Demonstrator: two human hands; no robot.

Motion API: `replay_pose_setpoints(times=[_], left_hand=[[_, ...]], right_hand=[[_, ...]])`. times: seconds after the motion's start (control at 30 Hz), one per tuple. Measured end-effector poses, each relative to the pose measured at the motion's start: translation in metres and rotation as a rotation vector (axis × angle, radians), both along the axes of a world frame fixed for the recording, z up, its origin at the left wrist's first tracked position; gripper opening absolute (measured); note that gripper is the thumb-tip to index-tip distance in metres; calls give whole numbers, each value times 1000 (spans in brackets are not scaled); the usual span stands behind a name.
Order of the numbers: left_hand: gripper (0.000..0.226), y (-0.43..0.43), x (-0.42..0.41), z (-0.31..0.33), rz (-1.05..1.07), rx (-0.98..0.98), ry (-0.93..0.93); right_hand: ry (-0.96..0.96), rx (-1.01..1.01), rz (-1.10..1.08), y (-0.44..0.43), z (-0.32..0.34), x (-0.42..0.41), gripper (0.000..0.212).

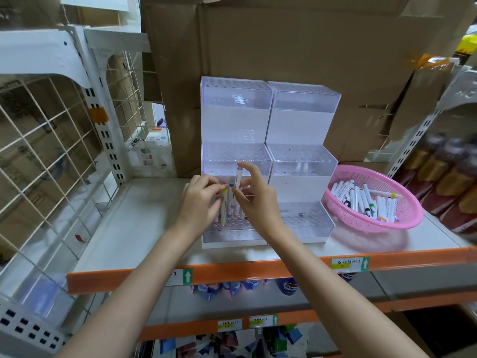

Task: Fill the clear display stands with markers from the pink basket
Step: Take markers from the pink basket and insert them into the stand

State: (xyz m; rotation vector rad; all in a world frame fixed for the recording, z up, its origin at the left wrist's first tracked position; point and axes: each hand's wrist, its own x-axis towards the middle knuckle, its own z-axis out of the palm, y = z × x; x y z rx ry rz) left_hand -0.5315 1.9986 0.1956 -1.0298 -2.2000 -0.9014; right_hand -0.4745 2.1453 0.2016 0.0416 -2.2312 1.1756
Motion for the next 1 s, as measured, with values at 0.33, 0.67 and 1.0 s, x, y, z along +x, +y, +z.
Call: replay_pose_setpoints(times=[0.33, 0.67, 1.0], left_hand=[[38, -12, 8, -8, 54, -221, 146], [39, -14, 10, -6, 73, -172, 117], [39, -14, 11, -9, 92, -171, 112]], right_hand=[[-75, 128, -75, -4, -12, 0, 50], [-15, 227, -26, -2, -24, 1, 12], [-21, 232, -67, -2, -21, -3, 16]])
